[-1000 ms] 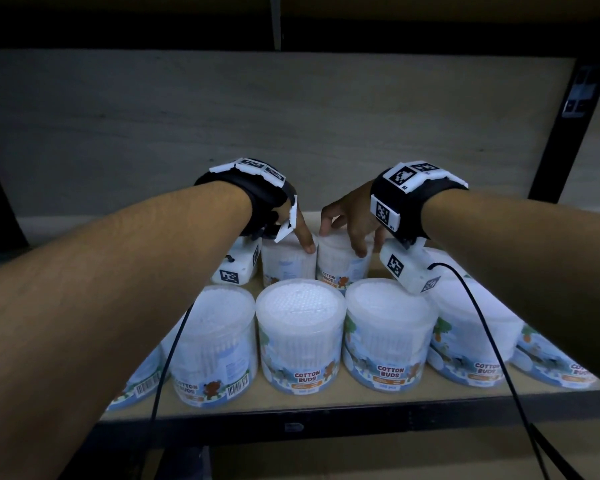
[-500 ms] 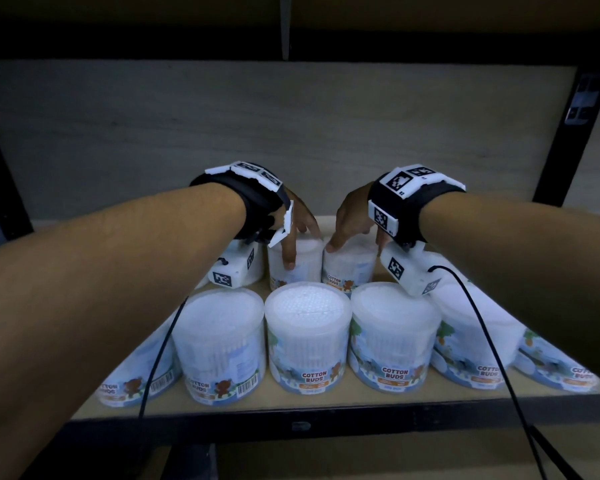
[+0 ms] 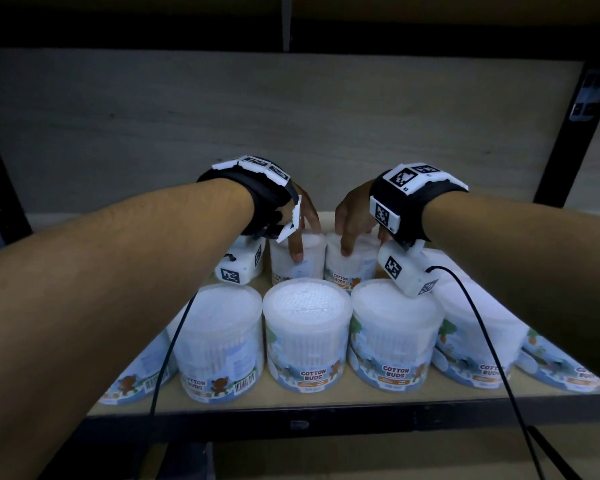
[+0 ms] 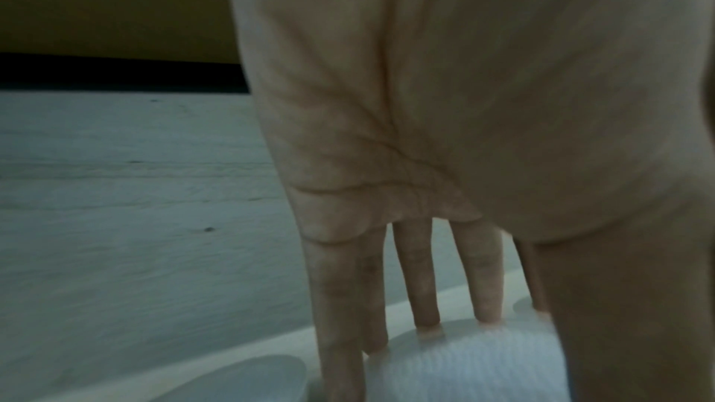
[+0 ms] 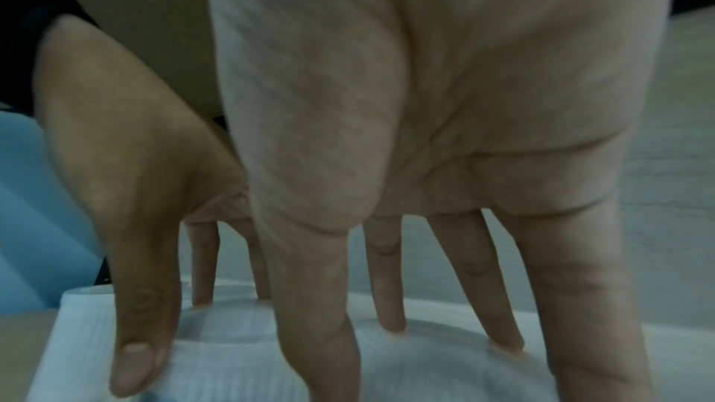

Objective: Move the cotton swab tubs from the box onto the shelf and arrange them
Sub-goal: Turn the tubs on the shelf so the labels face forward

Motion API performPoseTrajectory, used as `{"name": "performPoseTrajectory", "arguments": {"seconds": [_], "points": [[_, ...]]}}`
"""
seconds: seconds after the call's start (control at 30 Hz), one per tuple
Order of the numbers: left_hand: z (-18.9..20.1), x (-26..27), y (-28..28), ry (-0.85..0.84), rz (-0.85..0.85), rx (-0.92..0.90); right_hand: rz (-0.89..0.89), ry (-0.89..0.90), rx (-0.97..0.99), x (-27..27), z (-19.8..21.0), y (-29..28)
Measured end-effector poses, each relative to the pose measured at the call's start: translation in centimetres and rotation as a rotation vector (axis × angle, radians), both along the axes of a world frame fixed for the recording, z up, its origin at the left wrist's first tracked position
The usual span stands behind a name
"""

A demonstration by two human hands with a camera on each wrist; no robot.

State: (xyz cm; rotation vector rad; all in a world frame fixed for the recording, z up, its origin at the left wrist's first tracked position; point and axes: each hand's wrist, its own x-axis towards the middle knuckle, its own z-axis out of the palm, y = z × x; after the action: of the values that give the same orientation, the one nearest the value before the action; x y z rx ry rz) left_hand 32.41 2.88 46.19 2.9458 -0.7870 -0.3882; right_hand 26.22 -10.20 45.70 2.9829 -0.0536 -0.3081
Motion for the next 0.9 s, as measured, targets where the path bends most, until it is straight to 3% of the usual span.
{"name": "performPoseTrajectory", "arguments": {"seconds": [0.37,0.5,0.8,0.9], "points": [[-1.2,0.6,-1.2,-0.075,0.118,0.260,0.082,0.009,0.050,-0.9,0.3,-0.4],[-2.1,3.8,-2.2,-0.154,0.100,0.334,0.083,0.018,0.058,-0.6,0.2,-0.5],[-1.4,2.3,-0.5,-0.287,0.097,0.218,0.066,0.056,-0.006,-0.3,0.3,-0.5],[-1.2,2.0,-1.2,-0.246,0.146,0.229,0.059,0.073,-0.001,-0.4,0.4,-0.3]]}}
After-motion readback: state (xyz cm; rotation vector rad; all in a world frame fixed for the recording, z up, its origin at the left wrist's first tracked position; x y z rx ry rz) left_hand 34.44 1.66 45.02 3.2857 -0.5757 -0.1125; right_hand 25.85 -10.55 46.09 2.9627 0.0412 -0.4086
